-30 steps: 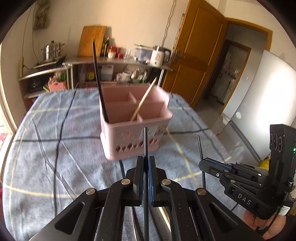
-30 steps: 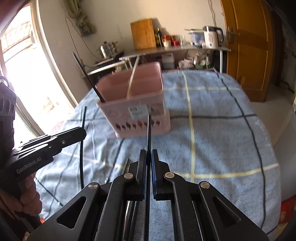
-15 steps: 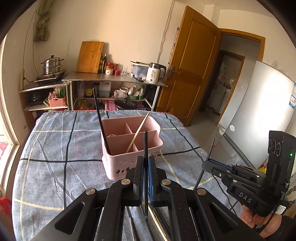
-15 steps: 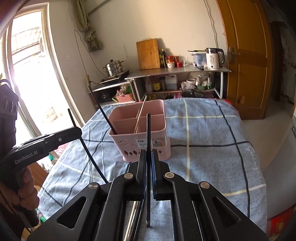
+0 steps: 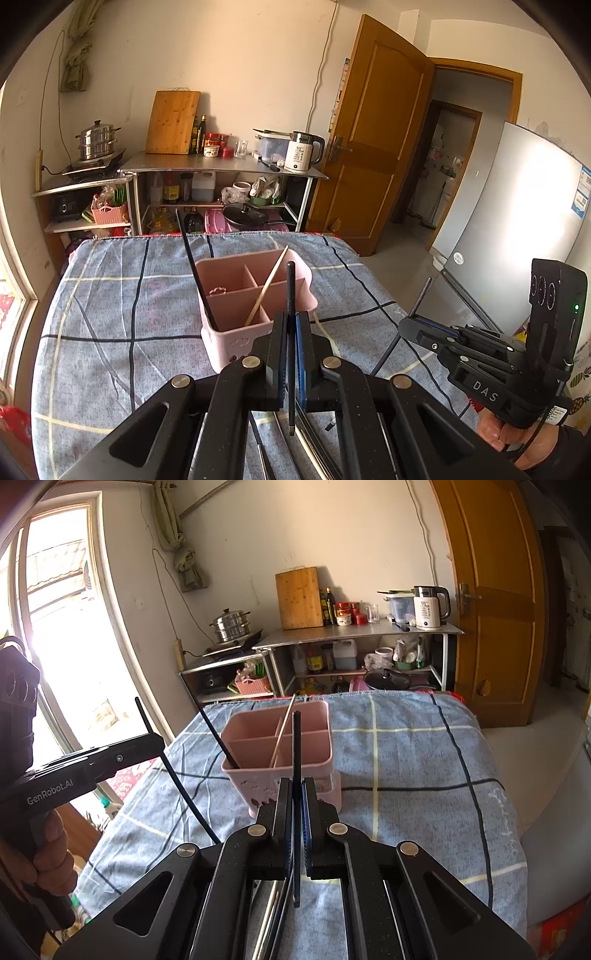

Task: Organize utensils

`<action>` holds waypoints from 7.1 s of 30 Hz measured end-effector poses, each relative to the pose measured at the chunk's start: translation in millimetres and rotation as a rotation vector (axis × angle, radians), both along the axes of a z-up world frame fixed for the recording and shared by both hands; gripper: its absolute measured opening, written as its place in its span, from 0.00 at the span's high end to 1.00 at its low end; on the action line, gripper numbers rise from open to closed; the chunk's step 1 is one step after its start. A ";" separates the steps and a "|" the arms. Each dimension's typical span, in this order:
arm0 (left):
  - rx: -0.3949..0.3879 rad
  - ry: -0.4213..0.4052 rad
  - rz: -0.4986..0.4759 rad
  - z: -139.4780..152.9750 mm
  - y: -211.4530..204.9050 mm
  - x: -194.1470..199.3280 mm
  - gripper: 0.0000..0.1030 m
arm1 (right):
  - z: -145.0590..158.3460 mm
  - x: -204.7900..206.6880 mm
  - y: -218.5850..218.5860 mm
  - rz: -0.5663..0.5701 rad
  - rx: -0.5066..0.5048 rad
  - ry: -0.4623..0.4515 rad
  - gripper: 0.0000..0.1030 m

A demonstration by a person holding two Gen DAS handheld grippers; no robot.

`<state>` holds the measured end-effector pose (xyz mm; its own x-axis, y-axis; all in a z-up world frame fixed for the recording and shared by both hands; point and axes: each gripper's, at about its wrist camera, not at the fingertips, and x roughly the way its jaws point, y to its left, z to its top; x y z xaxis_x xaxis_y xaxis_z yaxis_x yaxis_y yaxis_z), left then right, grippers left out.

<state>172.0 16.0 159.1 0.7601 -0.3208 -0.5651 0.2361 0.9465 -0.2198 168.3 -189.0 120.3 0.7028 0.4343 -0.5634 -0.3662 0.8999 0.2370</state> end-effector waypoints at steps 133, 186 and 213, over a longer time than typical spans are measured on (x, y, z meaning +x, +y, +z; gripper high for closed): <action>0.114 0.297 0.026 -201.0 -8.1 -58.8 0.93 | -124.8 -49.9 37.0 0.128 -0.083 0.229 0.88; 0.077 0.230 0.102 -139.1 35.2 -30.8 0.97 | -92.6 0.5 63.1 0.134 -0.067 0.239 0.95; 0.022 0.040 0.069 -34.1 27.6 -37.9 0.97 | -9.2 -11.7 37.6 0.114 -0.011 0.029 0.96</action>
